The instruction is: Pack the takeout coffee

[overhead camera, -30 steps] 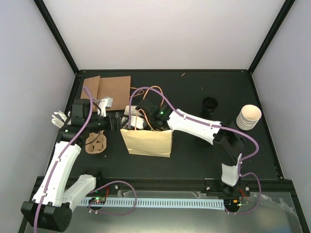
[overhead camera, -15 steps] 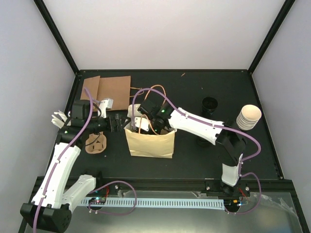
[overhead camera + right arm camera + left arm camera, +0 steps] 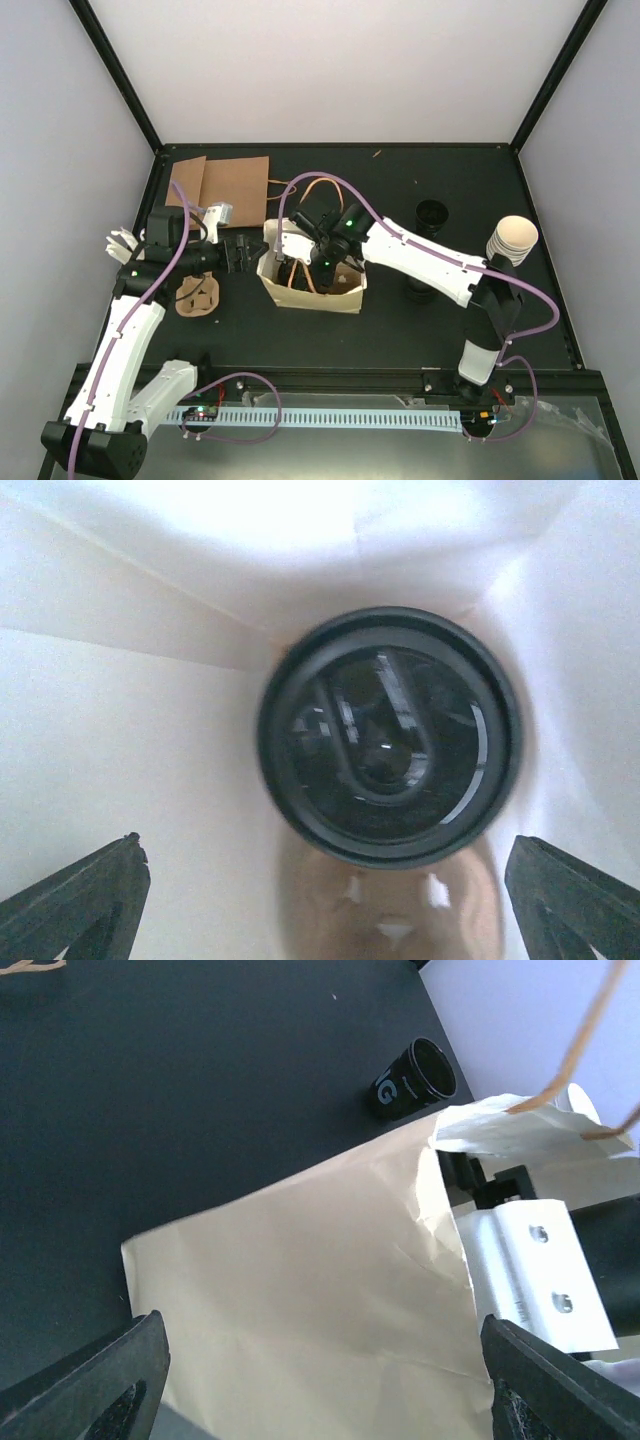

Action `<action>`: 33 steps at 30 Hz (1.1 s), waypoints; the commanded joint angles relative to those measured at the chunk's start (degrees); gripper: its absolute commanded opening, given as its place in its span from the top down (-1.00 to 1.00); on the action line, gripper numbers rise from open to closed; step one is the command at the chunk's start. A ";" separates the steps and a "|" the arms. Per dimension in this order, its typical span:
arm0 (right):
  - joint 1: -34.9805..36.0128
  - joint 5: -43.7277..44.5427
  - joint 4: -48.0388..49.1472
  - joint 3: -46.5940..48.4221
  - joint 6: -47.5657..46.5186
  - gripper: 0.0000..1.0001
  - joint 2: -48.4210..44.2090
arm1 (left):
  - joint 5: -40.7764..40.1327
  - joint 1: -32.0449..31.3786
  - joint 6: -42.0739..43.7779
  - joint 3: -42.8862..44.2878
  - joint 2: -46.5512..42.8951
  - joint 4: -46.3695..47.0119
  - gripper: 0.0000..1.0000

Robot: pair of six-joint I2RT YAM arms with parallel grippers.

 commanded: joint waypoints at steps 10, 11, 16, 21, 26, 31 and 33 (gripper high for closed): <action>0.07 -1.18 0.03 2.90 2.15 -1.00 -4.08 | 1.92 -0.76 0.70 1.20 -0.89 -0.55 -0.73; 0.07 -1.64 -0.24 2.64 2.02 -1.00 -3.83 | 1.90 -0.78 0.60 1.13 -0.90 -0.49 -0.73; -0.02 -2.98 1.52 -0.16 1.69 -1.00 -3.53 | 2.05 -1.41 0.40 1.17 -0.04 -0.03 -0.73; -0.43 -3.87 2.23 -0.62 1.07 -1.00 -3.00 | 1.81 -2.60 0.26 1.81 1.10 0.33 -0.72; -1.26 -5.94 1.48 0.30 0.44 -1.00 -2.17 | 0.99 -4.38 0.80 2.78 1.59 0.09 -0.71; -3.15 -10.55 -0.95 2.04 -0.92 -1.00 -0.48 | -2.62 -8.04 1.98 4.45 3.66 -0.95 -0.58; -3.79 -11.98 -1.59 2.47 -1.85 -1.00 0.26 | -4.71 -9.02 2.12 4.91 4.35 -0.57 -0.46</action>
